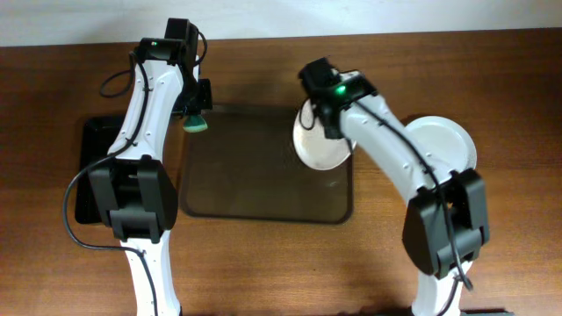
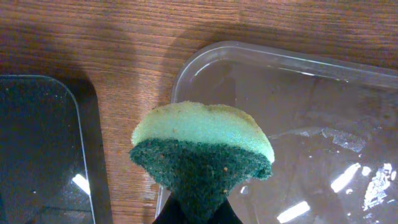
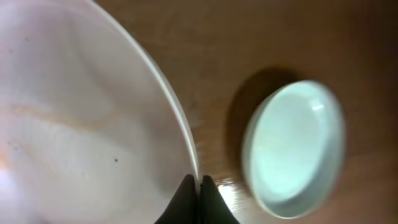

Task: Clean dirty plates on tray and stack at the side

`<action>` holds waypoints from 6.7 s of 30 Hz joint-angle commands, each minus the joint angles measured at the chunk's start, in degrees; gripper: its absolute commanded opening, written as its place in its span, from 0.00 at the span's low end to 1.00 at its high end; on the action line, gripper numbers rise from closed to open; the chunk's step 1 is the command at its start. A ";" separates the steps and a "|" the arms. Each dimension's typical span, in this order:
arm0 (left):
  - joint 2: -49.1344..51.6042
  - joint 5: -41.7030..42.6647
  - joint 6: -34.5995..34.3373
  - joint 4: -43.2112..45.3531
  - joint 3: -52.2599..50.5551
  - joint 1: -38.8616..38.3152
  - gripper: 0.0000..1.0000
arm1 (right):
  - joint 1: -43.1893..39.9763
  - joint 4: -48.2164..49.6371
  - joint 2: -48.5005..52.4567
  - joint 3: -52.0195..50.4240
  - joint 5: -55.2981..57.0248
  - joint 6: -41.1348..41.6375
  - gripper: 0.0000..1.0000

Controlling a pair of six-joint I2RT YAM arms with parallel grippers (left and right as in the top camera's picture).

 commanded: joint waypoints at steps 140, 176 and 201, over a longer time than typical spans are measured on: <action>-13.44 12.37 17.77 -0.04 -5.05 12.20 0.99 | -22.56 4.33 -9.05 5.99 -45.24 -16.20 0.71; -13.44 13.22 17.35 -0.02 -5.05 12.20 0.99 | -28.70 60.41 -109.63 -85.02 -42.38 -15.15 0.98; -13.44 13.22 17.35 -0.04 -5.05 12.24 0.99 | -28.65 57.66 -115.14 -98.53 -40.63 -15.15 0.98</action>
